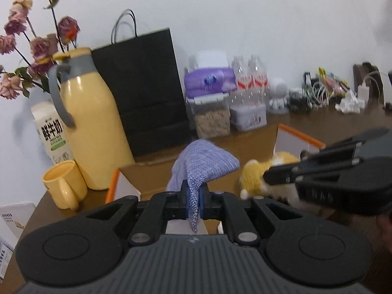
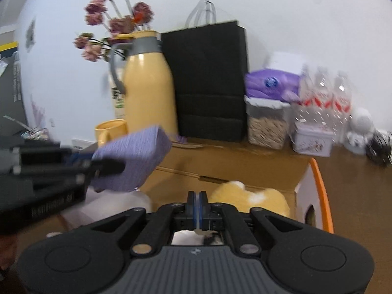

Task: Organize objects
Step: 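Carry the purple cloth and white plug into the box while opening both tools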

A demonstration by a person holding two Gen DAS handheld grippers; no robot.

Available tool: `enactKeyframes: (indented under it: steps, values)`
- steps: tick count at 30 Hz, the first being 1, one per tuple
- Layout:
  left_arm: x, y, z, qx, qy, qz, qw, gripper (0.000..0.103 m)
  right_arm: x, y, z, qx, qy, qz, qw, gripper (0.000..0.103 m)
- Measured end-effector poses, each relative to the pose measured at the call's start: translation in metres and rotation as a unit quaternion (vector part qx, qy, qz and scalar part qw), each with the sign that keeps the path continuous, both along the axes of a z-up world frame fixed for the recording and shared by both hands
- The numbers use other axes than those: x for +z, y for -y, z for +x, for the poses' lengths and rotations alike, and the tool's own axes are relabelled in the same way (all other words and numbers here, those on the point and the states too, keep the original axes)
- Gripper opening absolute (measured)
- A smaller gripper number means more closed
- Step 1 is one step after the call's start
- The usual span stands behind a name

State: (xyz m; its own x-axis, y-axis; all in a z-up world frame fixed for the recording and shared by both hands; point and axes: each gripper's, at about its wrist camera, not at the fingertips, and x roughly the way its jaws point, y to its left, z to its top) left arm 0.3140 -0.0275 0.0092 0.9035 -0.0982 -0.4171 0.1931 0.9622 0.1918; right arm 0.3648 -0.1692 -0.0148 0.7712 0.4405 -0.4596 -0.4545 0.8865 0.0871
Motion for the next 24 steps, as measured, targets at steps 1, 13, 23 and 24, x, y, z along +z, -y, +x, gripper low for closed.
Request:
enactKeyframes:
  steps: [1, 13, 23, 24]
  values:
    - [-0.002, 0.000, 0.002, 0.000, -0.004, -0.001, 1.0000, 0.008, -0.002, 0.001, 0.002, -0.003, -0.004, -0.001, 1.000, 0.001]
    - [-0.002, -0.008, -0.011, 0.017, 0.033, -0.032, 0.9988, 0.103, -0.004, 0.001, -0.005, -0.016, -0.005, -0.021, 1.000, 0.032]
    - [0.010, -0.025, -0.013, 0.044, 0.048, -0.084, 0.9943, 0.103, 0.005, 0.017, -0.011, -0.059, 0.017, -0.008, 0.998, 0.103]
    - [0.010, -0.026, -0.014, 0.044, 0.048, -0.085, 0.9942, 0.103, 0.004, 0.017, -0.010, -0.059, 0.014, -0.008, 0.998, 0.103]
